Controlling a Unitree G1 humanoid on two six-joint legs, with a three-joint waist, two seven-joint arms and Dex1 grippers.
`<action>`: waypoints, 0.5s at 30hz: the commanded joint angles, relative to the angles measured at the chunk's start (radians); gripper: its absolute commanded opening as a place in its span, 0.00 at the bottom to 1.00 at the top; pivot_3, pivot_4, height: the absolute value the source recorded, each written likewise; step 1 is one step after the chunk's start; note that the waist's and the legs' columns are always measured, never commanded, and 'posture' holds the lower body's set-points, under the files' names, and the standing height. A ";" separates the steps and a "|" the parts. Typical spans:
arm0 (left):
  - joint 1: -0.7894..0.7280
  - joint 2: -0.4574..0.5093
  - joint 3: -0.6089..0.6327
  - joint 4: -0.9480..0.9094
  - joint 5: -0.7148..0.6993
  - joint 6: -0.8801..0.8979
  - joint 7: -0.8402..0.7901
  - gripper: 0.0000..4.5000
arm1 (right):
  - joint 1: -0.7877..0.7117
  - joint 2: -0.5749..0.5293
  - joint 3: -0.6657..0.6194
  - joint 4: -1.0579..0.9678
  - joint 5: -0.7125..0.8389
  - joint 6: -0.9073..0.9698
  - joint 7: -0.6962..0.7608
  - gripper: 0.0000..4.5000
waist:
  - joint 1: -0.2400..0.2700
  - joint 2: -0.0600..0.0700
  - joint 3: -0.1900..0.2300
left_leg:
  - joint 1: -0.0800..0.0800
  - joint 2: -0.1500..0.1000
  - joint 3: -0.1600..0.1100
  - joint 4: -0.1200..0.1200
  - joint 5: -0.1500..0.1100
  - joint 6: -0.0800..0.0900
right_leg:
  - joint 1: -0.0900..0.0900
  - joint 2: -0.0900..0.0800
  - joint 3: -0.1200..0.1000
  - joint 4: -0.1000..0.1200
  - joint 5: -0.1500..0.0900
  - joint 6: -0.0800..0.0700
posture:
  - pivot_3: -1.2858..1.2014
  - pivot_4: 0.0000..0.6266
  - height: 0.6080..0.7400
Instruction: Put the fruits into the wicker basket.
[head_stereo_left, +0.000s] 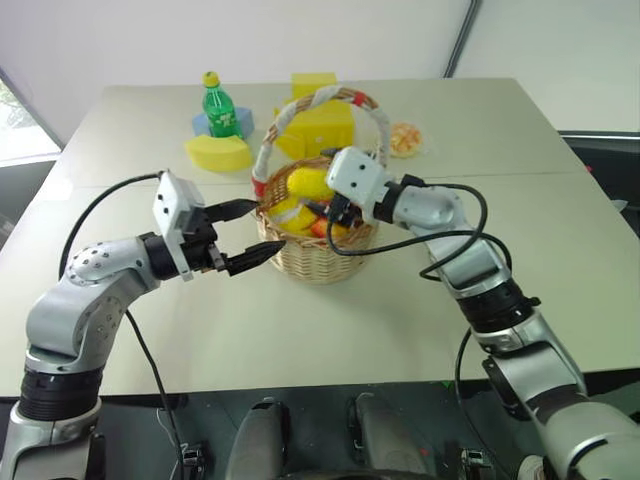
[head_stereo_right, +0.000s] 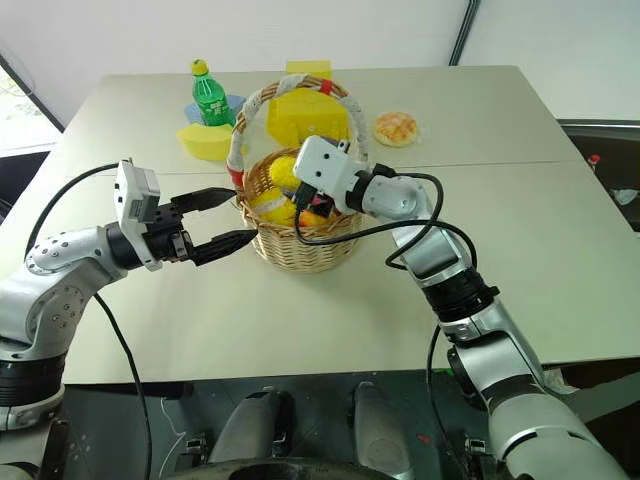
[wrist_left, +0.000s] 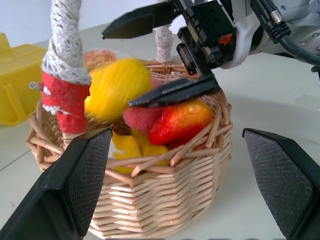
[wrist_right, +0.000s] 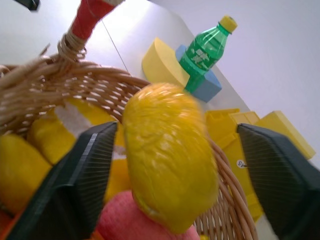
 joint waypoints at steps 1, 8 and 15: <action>-0.016 0.001 0.012 -0.029 -0.018 -0.004 0.004 1.00 | 0.005 -0.010 -0.090 -0.131 0.073 -0.016 0.044 0.99 | 0.001 0.000 0.000 | 0.000 0.000 0.000 0.000 0.000 0.000 | 0.000 0.000 0.000 0.000 0.000 0.000 | 0.52 0.24 1.00; -0.061 -0.025 -0.018 -0.003 -0.028 -0.004 -0.007 1.00 | 0.240 -0.141 -0.354 -0.509 0.426 0.254 0.155 0.99 | 0.010 0.000 0.000 | 0.000 -0.001 -0.001 0.000 0.000 0.001 | 0.002 -0.002 -0.001 -0.002 0.000 0.000 | 0.52 0.24 1.00; -0.083 -0.068 -0.025 0.015 -0.055 0.007 -0.006 1.00 | 0.364 -0.117 -0.446 -0.502 0.453 0.349 0.004 0.99 | -0.004 0.000 0.000 | 0.003 0.000 0.000 0.000 0.000 0.001 | 0.003 0.001 0.001 -0.001 0.000 0.000 | 0.52 0.24 1.00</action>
